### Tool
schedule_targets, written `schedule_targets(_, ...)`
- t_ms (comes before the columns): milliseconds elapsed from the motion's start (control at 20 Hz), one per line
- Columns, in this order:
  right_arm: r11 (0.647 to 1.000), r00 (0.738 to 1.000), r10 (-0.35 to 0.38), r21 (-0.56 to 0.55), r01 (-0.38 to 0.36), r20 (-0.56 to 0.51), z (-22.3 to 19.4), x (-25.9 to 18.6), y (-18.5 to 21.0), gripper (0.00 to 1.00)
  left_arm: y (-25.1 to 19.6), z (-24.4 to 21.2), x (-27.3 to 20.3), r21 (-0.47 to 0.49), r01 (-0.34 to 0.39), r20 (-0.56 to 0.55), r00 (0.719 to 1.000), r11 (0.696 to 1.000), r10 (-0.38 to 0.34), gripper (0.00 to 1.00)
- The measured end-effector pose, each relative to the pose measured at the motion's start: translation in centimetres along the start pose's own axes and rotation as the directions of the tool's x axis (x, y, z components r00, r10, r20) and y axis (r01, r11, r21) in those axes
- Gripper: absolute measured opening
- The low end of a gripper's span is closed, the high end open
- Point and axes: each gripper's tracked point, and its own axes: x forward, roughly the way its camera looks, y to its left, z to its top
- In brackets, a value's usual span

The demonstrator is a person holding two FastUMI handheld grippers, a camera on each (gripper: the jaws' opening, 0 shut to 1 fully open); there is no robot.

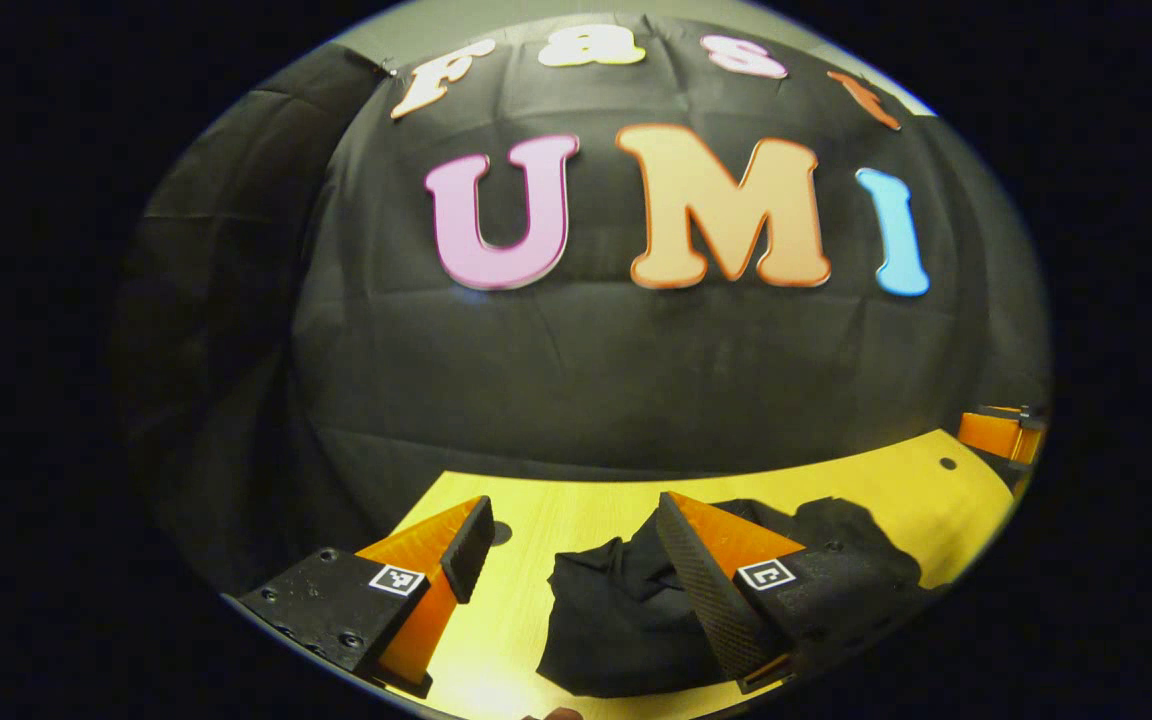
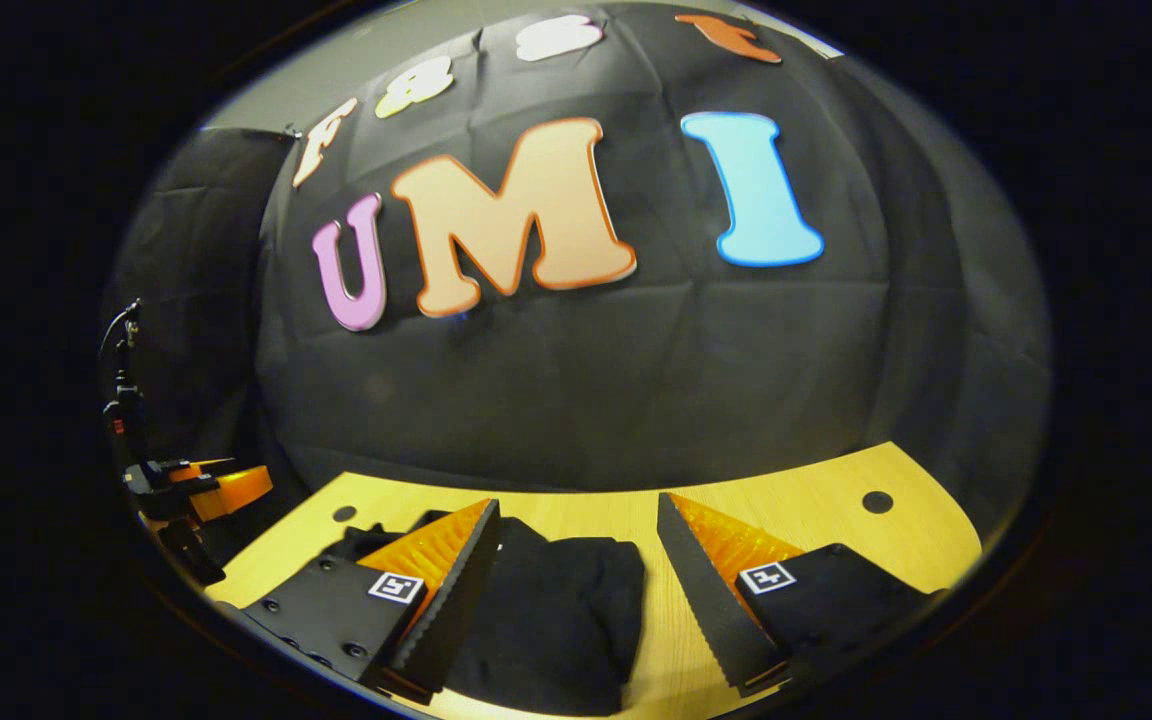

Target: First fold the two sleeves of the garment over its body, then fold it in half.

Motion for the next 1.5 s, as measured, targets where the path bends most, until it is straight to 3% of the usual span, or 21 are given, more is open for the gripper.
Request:
schedule_targets(100, 1.0, 0.996, 0.005, -0.017, -0.004, 0.086, 1.6, -4.5, 1.4, 0.94, -0.2, 2.0, -4.0, -0.023, 0.025, 0.08, 0.997, 0.999, -0.023, 1.0)
schedule_targets(200, 0.999, 0.991, 0.019, -0.049, -0.013, 0.13, 2.1, -8.7, 3.0, 0.98, -0.3, 3.2, -7.9, -0.033, 0.041, 0.133, 0.99, 0.999, -0.036, 0.95)
schedule_targets(250, 0.998, 0.989, 0.021, -0.058, -0.012, 0.146, 2.4, -10.9, 3.6, 0.94, -0.2, 3.7, -9.5, -0.031, 0.047, 0.15, 0.988, 0.998, -0.042, 0.95)
schedule_targets(300, 0.998, 0.986, 0.02, -0.057, -0.01, 0.164, 2.6, -13.1, 4.2, 0.94, 0.0, 3.7, -11.1, -0.029, 0.049, 0.156, 0.987, 0.998, -0.044, 0.99)
schedule_targets(400, 0.999, 0.979, 0.027, -0.048, -0.018, 0.202, 2.5, -17.2, 5.9, 0.97, 0.1, 4.2, -13.9, -0.032, 0.058, 0.17, 0.984, 0.998, -0.052, 0.95)
schedule_targets(450, 0.999, 0.977, 0.027, -0.042, -0.018, 0.213, 2.1, -19.0, 6.5, 0.94, 0.0, 4.4, -15.3, -0.039, 0.065, 0.18, 0.982, 0.997, -0.057, 0.95)
schedule_targets(500, 0.999, 0.975, 0.028, -0.038, -0.021, 0.218, 1.5, -20.8, 7.2, 0.97, 0.0, 4.1, -16.7, -0.041, 0.066, 0.176, 0.983, 0.997, -0.058, 0.95)
schedule_targets(750, 0.999, 0.972, 0.035, -0.044, -0.025, 0.234, -2.2, -28.6, 9.2, 0.94, 0.4, 3.2, -23.1, -0.024, 0.042, 0.215, 0.976, 0.999, -0.036, 0.98)
schedule_targets(1000, 0.996, 0.984, 0.07, -0.067, -0.06, 0.164, -7.0, -33.8, 11.0, 0.94, -0.8, -2.0, -26.8, -0.028, 0.087, 0.117, 0.99, 0.996, -0.083, 0.96)
schedule_targets(1050, 0.995, 0.983, 0.074, -0.074, -0.062, 0.171, -7.2, -34.5, 11.1, 0.97, -0.9, -2.3, -27.4, -0.014, 0.09, 0.115, 0.99, 0.996, -0.088, 0.96)
schedule_targets(1100, 0.994, 0.98, 0.081, -0.082, -0.067, 0.181, -7.3, -35.2, 11.0, 0.94, -0.9, -2.6, -27.8, 0.004, 0.086, 0.112, 0.99, 0.996, -0.086, 0.99)
schedule_targets(1150, 0.994, 0.978, 0.083, -0.086, -0.068, 0.19, -7.3, -35.6, 10.8, 0.97, -1.1, -2.9, -28.2, 0.021, 0.082, 0.103, 0.991, 0.996, -0.084, 0.94)
schedule_targets(1200, 0.994, 0.978, 0.085, -0.086, -0.069, 0.191, -7.4, -36.0, 10.5, 0.94, -1.6, -3.4, -28.6, 0.028, 0.083, 0.09, 0.992, 0.996, -0.085, 0.96)
schedule_targets(1250, 0.994, 0.978, 0.084, -0.081, -0.07, 0.191, -7.4, -36.3, 10.0, 0.97, -2.2, -3.6, -28.9, 0.023, 0.086, 0.081, 0.993, 0.996, -0.088, 0.96)
schedule_targets(1500, 0.991, 0.983, 0.129, -0.052, -0.123, 0.128, -8.0, -37.7, 7.7, 0.94, -5.0, -3.2, -30.6, 0.003, 0.092, 0.055, 0.994, 0.996, -0.092, 0.96)
